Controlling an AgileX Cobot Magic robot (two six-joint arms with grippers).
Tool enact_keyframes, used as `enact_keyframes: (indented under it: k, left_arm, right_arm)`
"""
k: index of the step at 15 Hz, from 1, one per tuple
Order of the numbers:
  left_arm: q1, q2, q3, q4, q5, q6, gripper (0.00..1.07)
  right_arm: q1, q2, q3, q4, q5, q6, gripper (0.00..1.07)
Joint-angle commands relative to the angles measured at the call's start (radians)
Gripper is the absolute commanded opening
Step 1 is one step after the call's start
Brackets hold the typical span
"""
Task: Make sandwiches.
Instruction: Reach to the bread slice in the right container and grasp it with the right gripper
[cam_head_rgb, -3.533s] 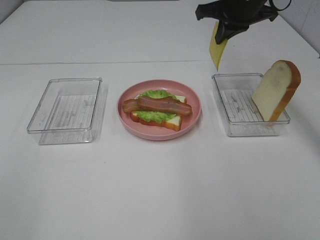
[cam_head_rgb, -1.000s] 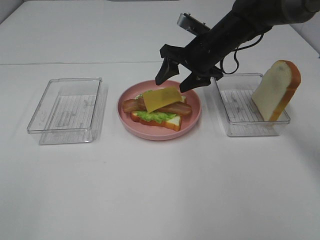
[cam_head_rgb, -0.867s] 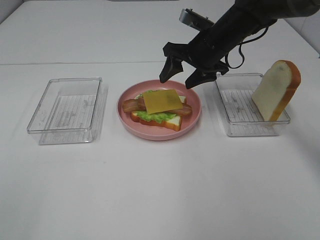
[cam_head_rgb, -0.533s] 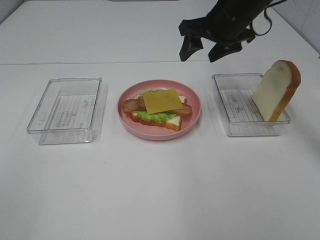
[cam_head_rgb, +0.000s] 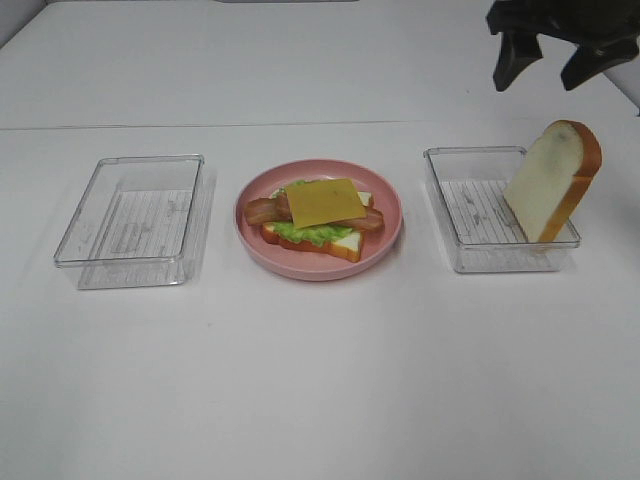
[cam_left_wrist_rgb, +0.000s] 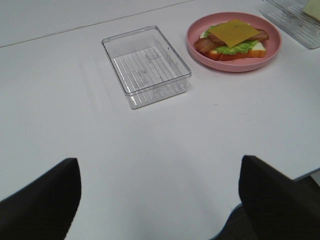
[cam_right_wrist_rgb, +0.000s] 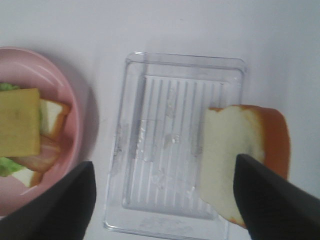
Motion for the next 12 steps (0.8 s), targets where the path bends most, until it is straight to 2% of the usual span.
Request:
enact_keyframes:
  k: [1,4,7,12]
  left_arm:
    - [-0.001,-0.022,0.000,-0.006,-0.005,-0.002,0.81]
    - [-0.001,-0.022,0.000,-0.006,-0.005,-0.002,0.81]
    - [-0.001,-0.022,0.000,-0.006,-0.005,-0.002,0.81]
    - [-0.001,-0.022,0.000,-0.006,-0.005,-0.002,0.81]
  right_arm:
    - [-0.075,-0.005,0.003,-0.003,0.031,-0.004,0.73]
    - [-0.170,-0.005,0.004,0.064,0.040,-0.042,0.73]
    - [-0.228,0.014,0.004,0.233,0.052,-0.158,0.73]
    - [-0.236,0.122,0.004,0.236,0.070,-0.166,0.73]
